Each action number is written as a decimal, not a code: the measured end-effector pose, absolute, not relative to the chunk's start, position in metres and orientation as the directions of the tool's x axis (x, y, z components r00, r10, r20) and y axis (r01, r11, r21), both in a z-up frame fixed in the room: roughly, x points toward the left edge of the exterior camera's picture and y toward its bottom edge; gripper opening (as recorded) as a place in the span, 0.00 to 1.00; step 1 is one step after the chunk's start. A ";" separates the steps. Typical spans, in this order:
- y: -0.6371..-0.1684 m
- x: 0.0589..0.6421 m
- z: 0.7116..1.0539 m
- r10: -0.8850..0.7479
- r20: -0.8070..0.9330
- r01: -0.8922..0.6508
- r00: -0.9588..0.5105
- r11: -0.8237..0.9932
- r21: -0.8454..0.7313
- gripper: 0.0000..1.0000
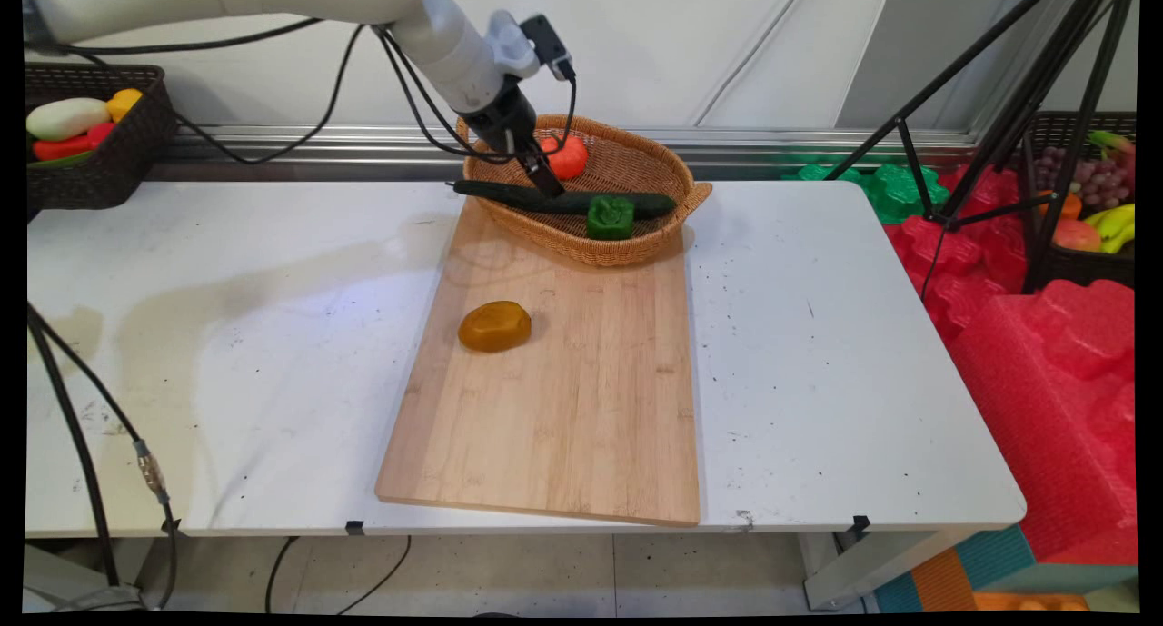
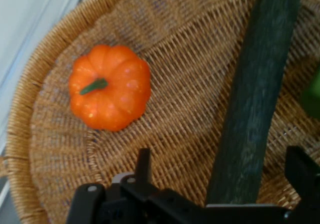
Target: Pick up the cucumber from the vegetable basket, then place the picked object on the cutting board
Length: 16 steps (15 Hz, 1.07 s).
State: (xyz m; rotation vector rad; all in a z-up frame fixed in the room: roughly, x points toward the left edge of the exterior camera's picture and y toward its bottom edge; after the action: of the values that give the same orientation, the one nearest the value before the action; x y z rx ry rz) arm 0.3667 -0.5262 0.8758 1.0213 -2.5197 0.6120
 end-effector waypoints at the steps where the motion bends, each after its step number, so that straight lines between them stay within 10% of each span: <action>1: -0.531 0.366 0.870 -0.567 0.456 -0.711 -0.686 0.656 -0.253 1.00; 8: -0.558 0.357 0.840 -0.574 0.383 -0.676 -0.723 0.702 -0.224 1.00; 9: -0.560 0.355 0.838 -0.575 0.380 -0.675 -0.724 0.704 -0.221 0.00; 16: -0.555 0.351 0.848 -0.547 0.400 -0.660 -0.735 0.711 -0.241 0.00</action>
State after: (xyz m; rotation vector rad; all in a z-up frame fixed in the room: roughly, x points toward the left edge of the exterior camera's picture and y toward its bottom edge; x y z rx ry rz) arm 0.3511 -0.5549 0.8481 0.9497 -2.6199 0.5365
